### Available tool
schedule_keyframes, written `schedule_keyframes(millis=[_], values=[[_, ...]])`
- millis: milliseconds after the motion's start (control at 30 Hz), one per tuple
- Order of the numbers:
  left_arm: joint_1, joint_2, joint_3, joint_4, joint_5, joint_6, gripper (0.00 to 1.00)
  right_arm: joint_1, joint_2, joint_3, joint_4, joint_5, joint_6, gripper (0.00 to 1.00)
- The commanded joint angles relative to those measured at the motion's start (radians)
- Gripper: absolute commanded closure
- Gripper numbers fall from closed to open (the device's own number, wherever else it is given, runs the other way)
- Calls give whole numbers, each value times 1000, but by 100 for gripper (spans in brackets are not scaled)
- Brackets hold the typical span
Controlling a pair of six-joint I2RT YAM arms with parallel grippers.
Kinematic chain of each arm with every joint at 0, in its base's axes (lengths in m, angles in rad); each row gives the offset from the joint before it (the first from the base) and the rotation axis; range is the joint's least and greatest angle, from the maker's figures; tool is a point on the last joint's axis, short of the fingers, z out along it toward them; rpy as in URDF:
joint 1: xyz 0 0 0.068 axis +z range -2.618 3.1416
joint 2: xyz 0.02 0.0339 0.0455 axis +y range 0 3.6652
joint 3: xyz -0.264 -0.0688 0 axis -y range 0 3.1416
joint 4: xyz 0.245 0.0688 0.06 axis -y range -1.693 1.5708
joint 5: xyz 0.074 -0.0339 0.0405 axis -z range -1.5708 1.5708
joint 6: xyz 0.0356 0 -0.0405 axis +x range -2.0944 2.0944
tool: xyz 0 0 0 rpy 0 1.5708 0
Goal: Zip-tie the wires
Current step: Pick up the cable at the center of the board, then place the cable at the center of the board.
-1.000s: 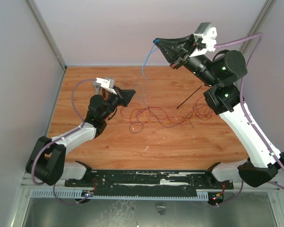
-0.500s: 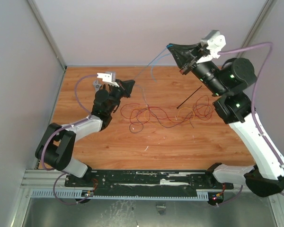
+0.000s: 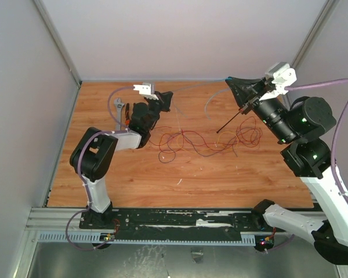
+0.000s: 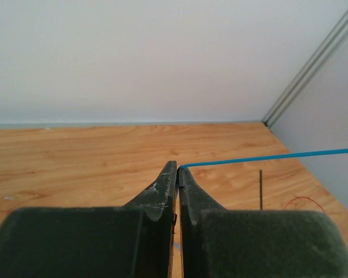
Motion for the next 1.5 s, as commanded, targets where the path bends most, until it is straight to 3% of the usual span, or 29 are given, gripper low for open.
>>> schedule_keyframes(millis=[0, 300, 567, 733, 900, 1100, 1167, 1333, 1467], values=[[39, 66, 1, -122, -181, 86, 94, 7, -105, 25, 154, 63, 26, 100], [90, 115, 3, -125, -191, 92, 94, 7, -132, 151, 76, 78, 7, 100], [104, 116, -12, -116, -178, 101, 94, 7, -165, 106, 74, 103, 4, 100], [104, -2, -78, -143, -171, 152, 94, 7, -140, 35, 61, 152, -9, 100], [97, -200, -115, -372, -189, 260, 95, 7, -90, -64, 0, 298, -16, 100], [76, -375, -37, -824, -228, 295, 96, -38, -62, -228, -74, 419, 24, 100], [65, -412, -9, -956, -232, 283, 96, -116, -62, -306, -80, 389, 56, 100], [29, -453, 52, -1199, -249, 282, 96, -451, -53, -525, -1, 110, 178, 100], [9, -438, 86, -1299, -241, 280, 96, -523, 26, -605, 32, 95, 186, 100]])
